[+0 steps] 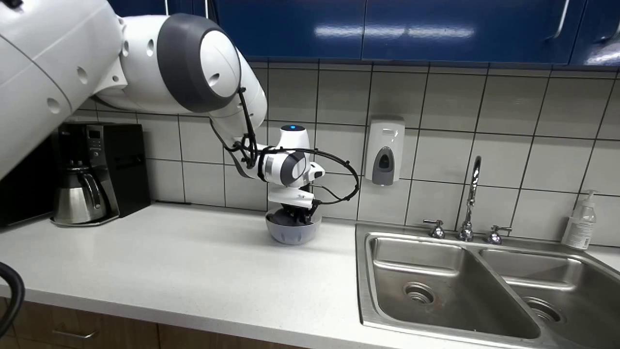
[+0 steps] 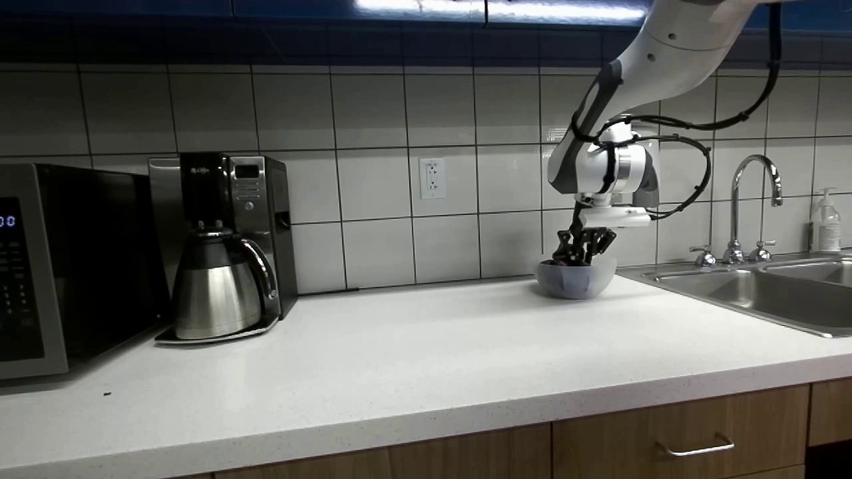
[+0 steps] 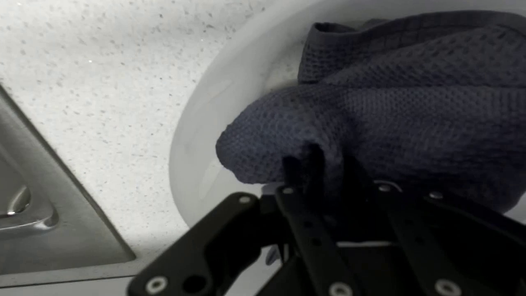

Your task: Take the towel out of the bowl.

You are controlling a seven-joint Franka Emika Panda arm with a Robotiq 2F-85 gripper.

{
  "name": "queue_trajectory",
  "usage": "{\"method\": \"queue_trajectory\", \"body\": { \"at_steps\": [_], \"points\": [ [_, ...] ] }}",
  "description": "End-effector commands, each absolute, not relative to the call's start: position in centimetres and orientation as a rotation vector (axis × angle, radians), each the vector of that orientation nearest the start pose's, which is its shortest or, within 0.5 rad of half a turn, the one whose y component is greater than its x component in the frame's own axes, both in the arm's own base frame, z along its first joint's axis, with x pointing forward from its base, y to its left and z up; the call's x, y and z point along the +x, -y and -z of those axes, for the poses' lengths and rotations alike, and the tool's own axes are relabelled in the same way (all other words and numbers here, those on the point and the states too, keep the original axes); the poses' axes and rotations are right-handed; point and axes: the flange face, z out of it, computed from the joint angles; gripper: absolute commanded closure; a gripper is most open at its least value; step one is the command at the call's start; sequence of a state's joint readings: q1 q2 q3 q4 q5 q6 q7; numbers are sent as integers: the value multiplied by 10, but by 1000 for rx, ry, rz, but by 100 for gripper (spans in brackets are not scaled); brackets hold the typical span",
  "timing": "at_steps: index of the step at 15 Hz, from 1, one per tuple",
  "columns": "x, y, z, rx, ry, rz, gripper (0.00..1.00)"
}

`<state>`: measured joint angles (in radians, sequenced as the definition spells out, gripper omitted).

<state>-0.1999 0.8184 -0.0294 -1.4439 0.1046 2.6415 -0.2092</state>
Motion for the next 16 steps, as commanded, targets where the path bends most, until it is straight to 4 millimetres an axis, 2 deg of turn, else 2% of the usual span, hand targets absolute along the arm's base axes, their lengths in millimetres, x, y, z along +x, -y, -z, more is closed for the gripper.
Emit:
{"method": "queue_trajectory", "body": {
  "at_steps": [1,8,12,16],
  "points": [
    [740,175,-243,-3080,-117,666,98],
    [741,175,-248,-3072,-116,672,99],
    [739,162,-264,-3095,-95,707,99],
    [731,142,-280,-3102,-83,753,99]
  ]
}}
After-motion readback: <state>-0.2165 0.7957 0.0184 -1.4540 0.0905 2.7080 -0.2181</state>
